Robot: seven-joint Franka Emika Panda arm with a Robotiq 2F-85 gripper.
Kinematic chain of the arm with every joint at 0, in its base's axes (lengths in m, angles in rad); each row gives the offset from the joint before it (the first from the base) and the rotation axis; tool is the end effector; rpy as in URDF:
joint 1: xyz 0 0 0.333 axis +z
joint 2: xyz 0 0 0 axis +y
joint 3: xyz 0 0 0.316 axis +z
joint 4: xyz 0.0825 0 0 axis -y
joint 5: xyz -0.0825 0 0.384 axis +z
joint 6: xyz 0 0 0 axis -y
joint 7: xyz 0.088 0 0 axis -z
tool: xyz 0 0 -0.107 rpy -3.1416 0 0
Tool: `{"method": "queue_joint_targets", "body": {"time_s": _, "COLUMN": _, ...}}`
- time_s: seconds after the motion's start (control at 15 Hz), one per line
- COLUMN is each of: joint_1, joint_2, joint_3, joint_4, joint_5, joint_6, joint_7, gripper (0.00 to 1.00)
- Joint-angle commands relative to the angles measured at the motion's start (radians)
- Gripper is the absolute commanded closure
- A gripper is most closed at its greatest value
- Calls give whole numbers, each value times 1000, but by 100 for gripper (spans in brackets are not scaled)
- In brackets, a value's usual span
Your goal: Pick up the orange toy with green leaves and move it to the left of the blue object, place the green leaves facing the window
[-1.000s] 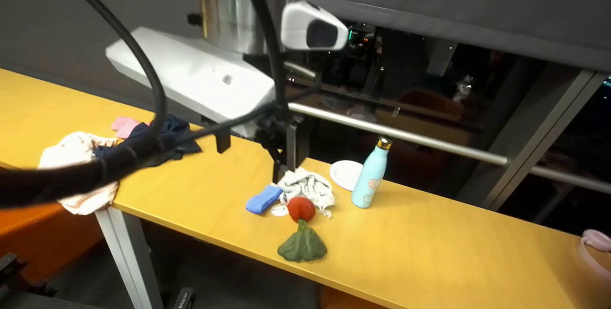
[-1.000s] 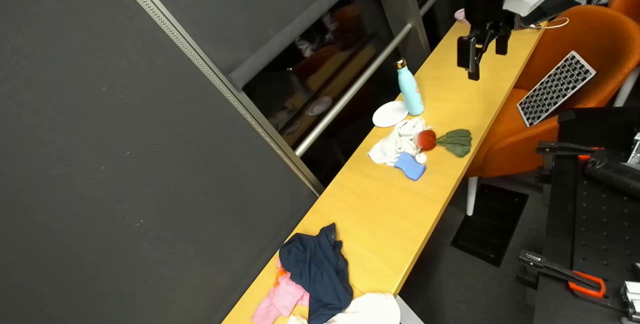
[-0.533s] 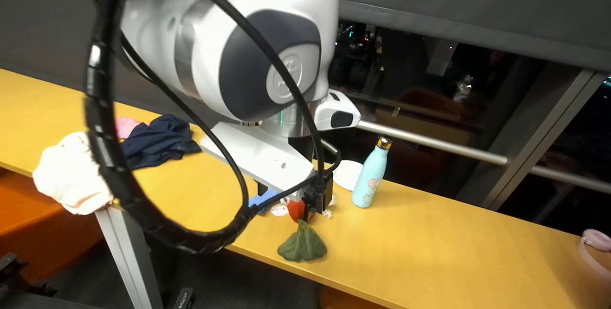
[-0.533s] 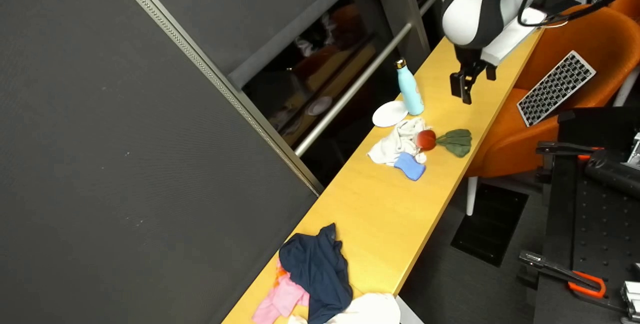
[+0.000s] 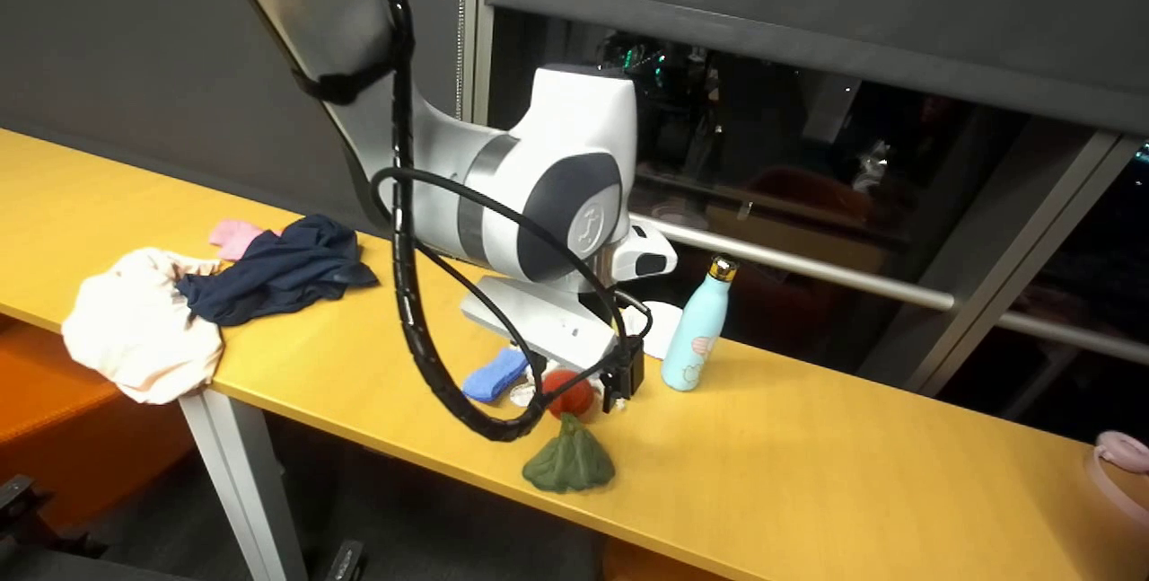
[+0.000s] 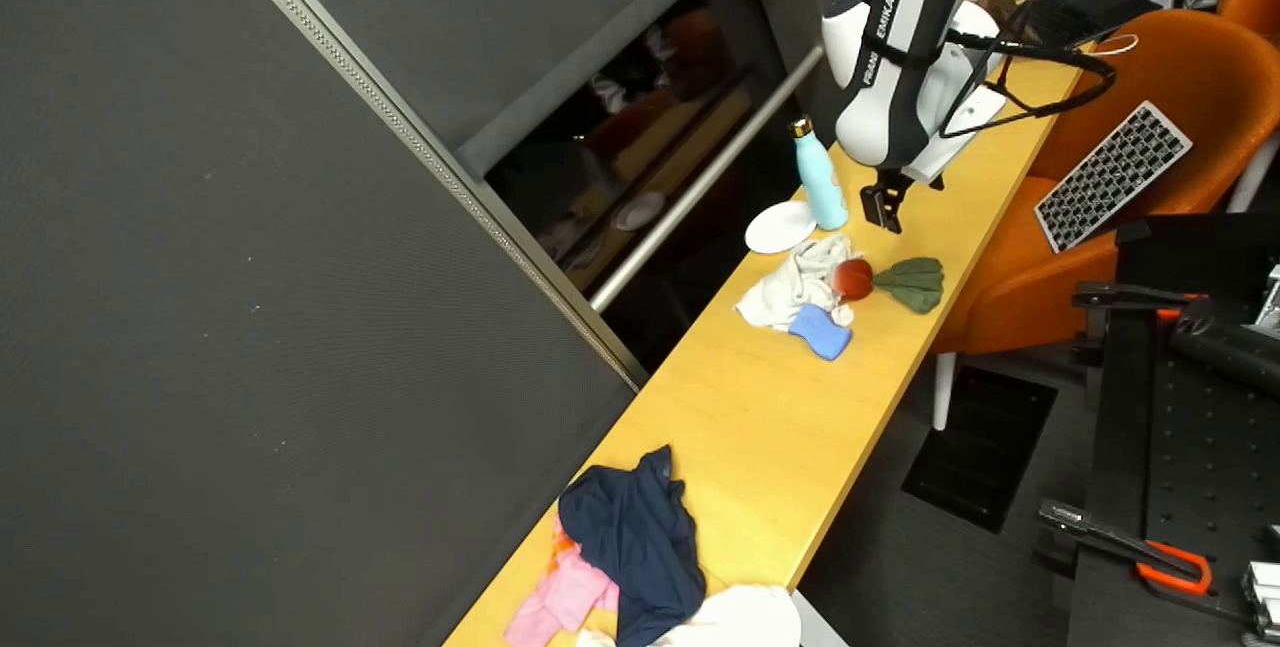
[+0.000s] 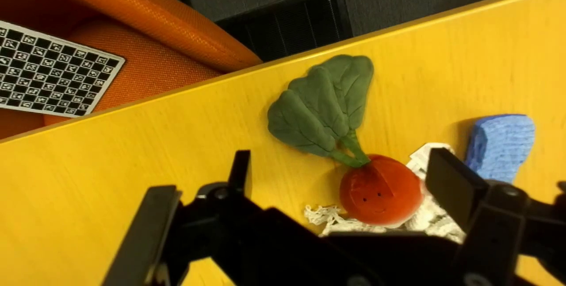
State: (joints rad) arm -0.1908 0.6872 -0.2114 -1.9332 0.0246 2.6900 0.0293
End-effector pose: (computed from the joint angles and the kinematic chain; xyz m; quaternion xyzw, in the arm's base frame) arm 0.5762 -0.2421 0.1411 0.9773 -0.1985 0.0305 0.0667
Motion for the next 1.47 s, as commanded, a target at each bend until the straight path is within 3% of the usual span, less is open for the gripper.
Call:
{"method": "queue_joint_targets", "body": {"time_s": 0.0, "joint_1": -99, "joint_2": -26, "joint_3": 65, "joint_4": 44, "joint_5": 39, "joint_6": -180, "joint_7": -79, "gripper": 0}}
{"method": "queue_joint_targets", "body": {"time_s": 0.07, "joint_1": -39, "joint_2": 34, "joint_3": 14, "joint_4": 52, "joint_5": 1, "joint_6": -64, "joint_7": -10, "gripper": 0}}
{"method": "queue_joint_targets", "body": {"time_s": 0.27, "joint_1": -85, "joint_2": 8, "joint_3": 41, "joint_4": 59, "joint_5": 17, "joint_6": -151, "joint_7": -51, "gripper": 0}}
{"method": "queue_joint_targets", "body": {"time_s": 0.33, "joint_1": -62, "joint_2": 25, "joint_3": 15, "joint_4": 59, "joint_5": 8, "joint_6": -89, "joint_7": 3, "gripper": 0}}
{"method": "queue_joint_targets", "body": {"time_s": 0.73, "joint_1": -94, "joint_2": 181, "joint_3": 83, "joint_4": 175, "joint_5": 99, "joint_6": 152, "joint_7": 58, "gripper": 0}}
{"method": "queue_joint_targets", "body": {"time_s": 0.93, "joint_1": -98, "joint_2": 304, "joint_3": 109, "joint_4": 287, "joint_5": 131, "joint_6": 245, "joint_7": 70, "gripper": 0}}
{"method": "queue_joint_targets", "body": {"time_s": 1.4, "joint_1": -61, "joint_2": 556, "joint_3": 80, "joint_4": 549, "joint_5": 132, "joint_6": 317, "joint_7": 135, "gripper": 0}}
